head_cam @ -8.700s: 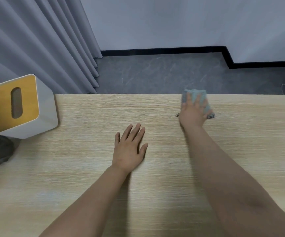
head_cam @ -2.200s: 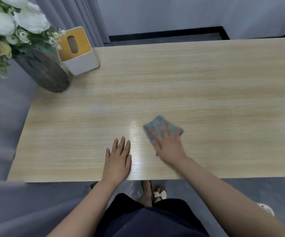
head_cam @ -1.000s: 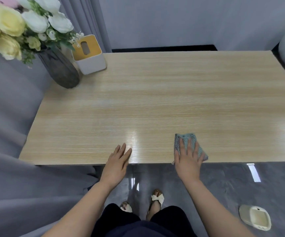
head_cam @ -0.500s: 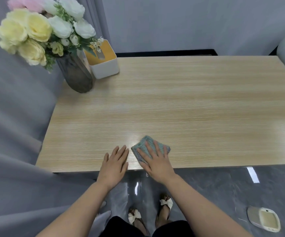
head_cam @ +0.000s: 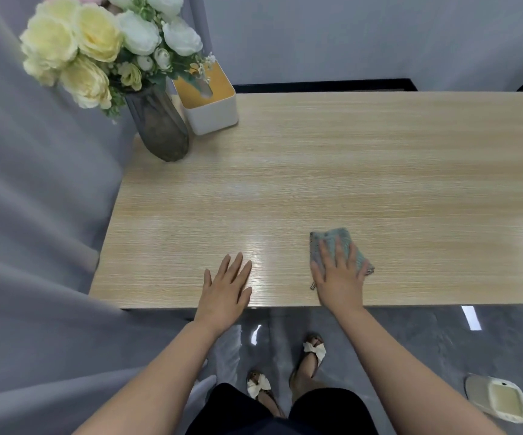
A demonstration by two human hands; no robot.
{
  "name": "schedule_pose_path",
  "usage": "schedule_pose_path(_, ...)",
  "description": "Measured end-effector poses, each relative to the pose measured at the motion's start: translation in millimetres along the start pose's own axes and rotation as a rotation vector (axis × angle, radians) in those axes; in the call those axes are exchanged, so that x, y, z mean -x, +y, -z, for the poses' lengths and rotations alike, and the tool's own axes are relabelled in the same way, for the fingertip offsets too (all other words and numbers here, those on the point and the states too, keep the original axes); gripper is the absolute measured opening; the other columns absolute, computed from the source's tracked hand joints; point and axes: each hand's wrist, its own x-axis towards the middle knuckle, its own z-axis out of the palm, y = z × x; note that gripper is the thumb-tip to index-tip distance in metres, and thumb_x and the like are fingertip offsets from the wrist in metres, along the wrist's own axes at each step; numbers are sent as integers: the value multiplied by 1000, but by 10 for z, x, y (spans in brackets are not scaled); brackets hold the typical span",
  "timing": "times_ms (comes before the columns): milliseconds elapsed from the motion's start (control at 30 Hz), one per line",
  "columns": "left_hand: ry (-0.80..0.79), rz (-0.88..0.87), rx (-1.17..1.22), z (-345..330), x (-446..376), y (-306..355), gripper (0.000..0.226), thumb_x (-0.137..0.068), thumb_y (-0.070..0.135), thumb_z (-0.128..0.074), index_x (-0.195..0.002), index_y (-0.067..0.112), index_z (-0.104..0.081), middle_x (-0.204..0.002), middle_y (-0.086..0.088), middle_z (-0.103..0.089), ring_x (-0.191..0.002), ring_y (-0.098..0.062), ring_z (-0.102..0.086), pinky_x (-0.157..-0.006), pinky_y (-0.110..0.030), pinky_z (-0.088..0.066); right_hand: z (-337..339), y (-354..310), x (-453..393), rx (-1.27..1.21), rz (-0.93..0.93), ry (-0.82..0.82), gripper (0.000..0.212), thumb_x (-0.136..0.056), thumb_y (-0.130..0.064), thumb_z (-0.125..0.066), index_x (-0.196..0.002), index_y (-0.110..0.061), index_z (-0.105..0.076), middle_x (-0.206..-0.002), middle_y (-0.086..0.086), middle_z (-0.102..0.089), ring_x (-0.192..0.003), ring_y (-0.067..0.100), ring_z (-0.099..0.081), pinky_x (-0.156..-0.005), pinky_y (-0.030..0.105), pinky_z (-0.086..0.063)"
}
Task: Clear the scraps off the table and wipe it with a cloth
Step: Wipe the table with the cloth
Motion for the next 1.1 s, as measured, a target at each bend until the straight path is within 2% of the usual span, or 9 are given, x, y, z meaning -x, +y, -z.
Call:
schedule_pose_path(133, 26, -8, 17, -62, -5, -30, 70, -86, 57, -1, -150, 29, -3, -156, 11, 14, -142, -11, 17, -115, -47, 4, -204, -430, 266, 101, 372, -72, 52, -98, -49, -16, -146, -31, -28, -151, 4, -30, -140, 33, -19, -111, 61, -14)
schedule_pose_path(267, 51, -15, 51, -83, 7, -37, 79, -78, 59, 5, -150, 29, -5, -148, 16, 20, -139, -7, 21, -115, -45, 4, -197, -366, 163, 148, 589, -141, 59, -93, -63, -4, -146, -40, -13, -155, -3, -13, -144, 28, -1, -112, 51, 1)
schedule_pose_path(367, 42, -17, 45, -73, 17, -36, 83, -72, 57, 11, -150, 30, -3, -146, 17, 22, -136, -6, 23, -115, -45, 4, -52, -99, -93, 86, 392, -68, 70, -80, -72, 14, -144, -43, 11, -153, -7, 18, -143, 23, 18, -114, 49, 7)
schedule_pose_path(500, 28, -18, 30, -63, 36, -46, 62, -92, 53, -5, -150, 30, -3, -154, 13, 17, -142, -11, 19, -116, -43, 5, 86, -3, -244, -32, -24, -5, 54, -99, -52, -16, -148, -38, 1, -158, -2, 9, -144, 24, 13, -112, 50, 12)
schedule_pose_path(600, 45, -25, 14, -75, 37, -56, 76, -80, 56, 7, -150, 30, -4, -155, 12, 13, -141, -9, 18, -116, -43, 2, -17, -413, -144, 30, 171, -14, 53, -101, -40, -23, -150, -31, -5, -155, 2, 11, -144, 29, 11, -112, 52, 7)
schedule_pose_path(667, 44, -32, 5, -87, 39, -75, 83, -74, 56, 10, -150, 29, -6, -157, 11, 9, -145, -14, 11, -116, -43, 0, -101, -686, -25, 71, 433, -34, 52, -98, -46, -23, -146, -28, -27, -155, 5, -17, -142, 34, -14, -110, 59, -13)
schedule_pose_path(733, 49, -46, -1, -78, 52, -92, 83, -75, 56, 10, -150, 27, -7, -158, 9, 6, -146, -16, 6, -117, -42, -2, -126, -757, -6, 107, 540, -114, 66, -91, -61, -4, -145, -32, -28, -155, 0, -21, -143, 31, -14, -113, 53, -2)
schedule_pose_path(900, 38, -73, -19, -32, 77, -114, 82, -75, 56, 9, -150, 28, -9, -158, 9, 3, -146, -15, 4, -117, -40, -4, 74, -287, -315, 52, 220, -16, 56, -97, -55, -13, -147, -38, 5, -156, -7, 13, -144, 20, 13, -113, 44, 9)
schedule_pose_path(1100, 244, -98, 26, 130, -91, -145, 51, -87, 39, -34, -125, 16, -59, -122, -3, -60, -110, -25, -58, -88, -39, -49, 131, -119, -452, -36, -74, 13, 54, -100, -46, -17, -148, -35, 4, -158, 0, 10, -144, 24, 14, -111, 50, 14)
